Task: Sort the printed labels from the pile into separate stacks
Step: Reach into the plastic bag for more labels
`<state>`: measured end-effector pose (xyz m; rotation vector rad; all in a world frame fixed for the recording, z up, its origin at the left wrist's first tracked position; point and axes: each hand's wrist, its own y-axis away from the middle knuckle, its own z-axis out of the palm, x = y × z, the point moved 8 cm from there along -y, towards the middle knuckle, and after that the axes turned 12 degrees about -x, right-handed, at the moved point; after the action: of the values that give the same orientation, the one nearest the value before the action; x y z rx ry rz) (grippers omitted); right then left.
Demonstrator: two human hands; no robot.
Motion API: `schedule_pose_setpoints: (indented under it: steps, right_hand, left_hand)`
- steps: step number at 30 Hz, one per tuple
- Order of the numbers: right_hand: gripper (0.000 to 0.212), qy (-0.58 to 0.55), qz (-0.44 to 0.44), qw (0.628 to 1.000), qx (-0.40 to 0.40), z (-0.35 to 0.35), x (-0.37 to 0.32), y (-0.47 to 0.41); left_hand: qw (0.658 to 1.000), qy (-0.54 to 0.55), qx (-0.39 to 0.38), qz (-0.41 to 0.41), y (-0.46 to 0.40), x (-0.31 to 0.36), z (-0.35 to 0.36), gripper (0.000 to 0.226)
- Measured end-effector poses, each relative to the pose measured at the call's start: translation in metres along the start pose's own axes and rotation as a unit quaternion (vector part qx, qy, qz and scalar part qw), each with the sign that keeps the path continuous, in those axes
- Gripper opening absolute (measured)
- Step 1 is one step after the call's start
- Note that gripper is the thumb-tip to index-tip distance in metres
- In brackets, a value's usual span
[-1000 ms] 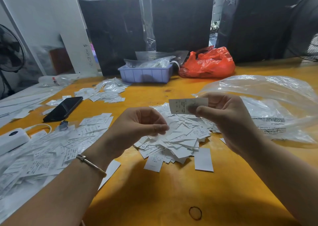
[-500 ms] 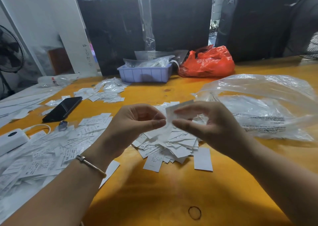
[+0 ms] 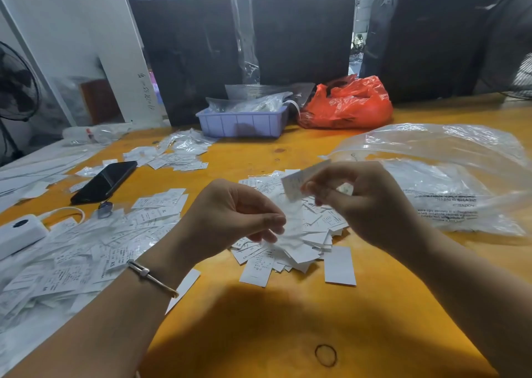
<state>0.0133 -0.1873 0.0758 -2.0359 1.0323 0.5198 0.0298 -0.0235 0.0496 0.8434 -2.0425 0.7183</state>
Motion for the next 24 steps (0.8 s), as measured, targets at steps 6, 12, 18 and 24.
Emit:
schedule_pose_setpoints:
  steps: [6,12,18,24]
  right_hand:
    - [0.046,-0.082,-0.044,0.992,0.084,-0.023,-0.010,0.006]
    - [0.008,-0.032,-0.145,0.986,0.075,-0.019,-0.038,0.010]
    - [0.009,-0.037,-0.111,0.992,0.051,-0.012,-0.029,0.006]
    - [0.004,-0.015,-0.099,0.994,0.045,-0.013,-0.025,0.004]
  left_hand:
    - [0.998,-0.052,0.021,0.039,0.004,0.011,-0.003,0.027]
    - [0.997,-0.048,0.025,0.047,0.002,0.010,-0.002,0.026]
    - [0.998,-0.040,-0.015,0.039,0.000,0.007,0.006,0.022]
    - [0.999,-0.034,-0.025,0.028,0.000,0.005,0.006,0.023]
